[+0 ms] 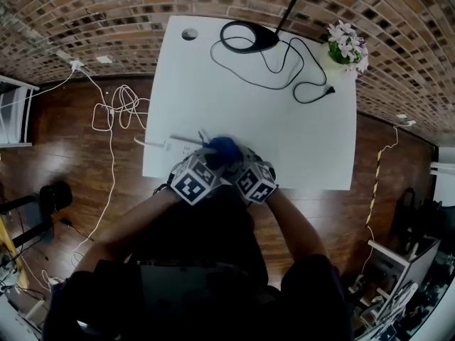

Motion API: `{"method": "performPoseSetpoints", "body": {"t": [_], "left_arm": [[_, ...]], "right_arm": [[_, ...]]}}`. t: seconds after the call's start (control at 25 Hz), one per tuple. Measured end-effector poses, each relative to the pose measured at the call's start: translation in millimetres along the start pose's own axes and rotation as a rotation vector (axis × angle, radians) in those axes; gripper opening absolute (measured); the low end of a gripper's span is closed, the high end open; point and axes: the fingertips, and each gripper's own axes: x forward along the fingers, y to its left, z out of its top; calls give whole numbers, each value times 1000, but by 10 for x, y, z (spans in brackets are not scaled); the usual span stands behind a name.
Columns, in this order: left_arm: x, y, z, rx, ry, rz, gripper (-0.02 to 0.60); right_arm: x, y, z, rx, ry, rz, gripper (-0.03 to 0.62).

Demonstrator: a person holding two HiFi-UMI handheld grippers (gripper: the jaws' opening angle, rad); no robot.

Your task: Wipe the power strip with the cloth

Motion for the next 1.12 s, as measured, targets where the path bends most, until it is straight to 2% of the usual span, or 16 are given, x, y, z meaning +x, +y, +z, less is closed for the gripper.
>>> {"method": "performPoseSetpoints", "body": {"t": [0.2, 0.4, 0.72, 1.12], "left_arm": [[-160, 211, -77, -17, -5, 76, 63], [-262, 311, -172, 1, 14, 88, 64], [-360, 450, -237, -31, 7, 111, 66], [-658, 821, -394, -92, -2, 214, 66]], "right_arm": [[-20, -8, -15, -5, 0, 3, 281], [-21, -2, -29, -4, 4, 5, 281], [-17, -8, -29, -3, 2, 5, 281], [-32, -18, -32, -6, 0, 4, 281]]}}
